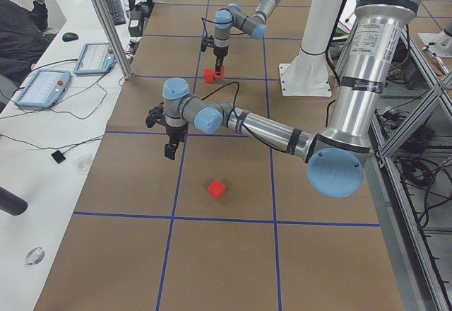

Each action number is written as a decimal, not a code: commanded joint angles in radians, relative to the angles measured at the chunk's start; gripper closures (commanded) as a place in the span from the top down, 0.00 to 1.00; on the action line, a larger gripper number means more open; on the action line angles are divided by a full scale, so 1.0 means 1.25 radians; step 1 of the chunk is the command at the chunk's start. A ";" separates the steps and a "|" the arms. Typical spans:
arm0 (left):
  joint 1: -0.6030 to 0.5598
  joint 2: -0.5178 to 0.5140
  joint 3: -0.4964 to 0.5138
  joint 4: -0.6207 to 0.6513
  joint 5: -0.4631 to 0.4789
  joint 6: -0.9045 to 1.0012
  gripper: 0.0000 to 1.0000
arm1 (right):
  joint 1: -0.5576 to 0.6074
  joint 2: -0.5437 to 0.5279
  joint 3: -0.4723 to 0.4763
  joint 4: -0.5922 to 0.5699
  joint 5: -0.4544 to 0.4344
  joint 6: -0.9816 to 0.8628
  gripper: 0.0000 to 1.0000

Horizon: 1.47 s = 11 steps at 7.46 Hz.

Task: Form red blocks into L shape at center
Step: 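Lower the cube beside the center cube, on its side nearer the robot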

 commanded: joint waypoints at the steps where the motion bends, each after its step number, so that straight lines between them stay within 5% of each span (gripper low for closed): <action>1: 0.000 0.001 0.000 0.000 0.000 0.000 0.99 | 0.000 -0.001 0.000 0.001 -0.003 0.000 0.00; 5: 0.000 -0.001 -0.001 0.000 0.000 -0.001 0.99 | 0.000 -0.001 0.000 0.002 -0.007 0.000 0.02; 11: 0.000 -0.006 -0.004 0.000 0.000 -0.011 0.99 | 0.000 -0.020 -0.003 0.052 -0.013 -0.018 0.65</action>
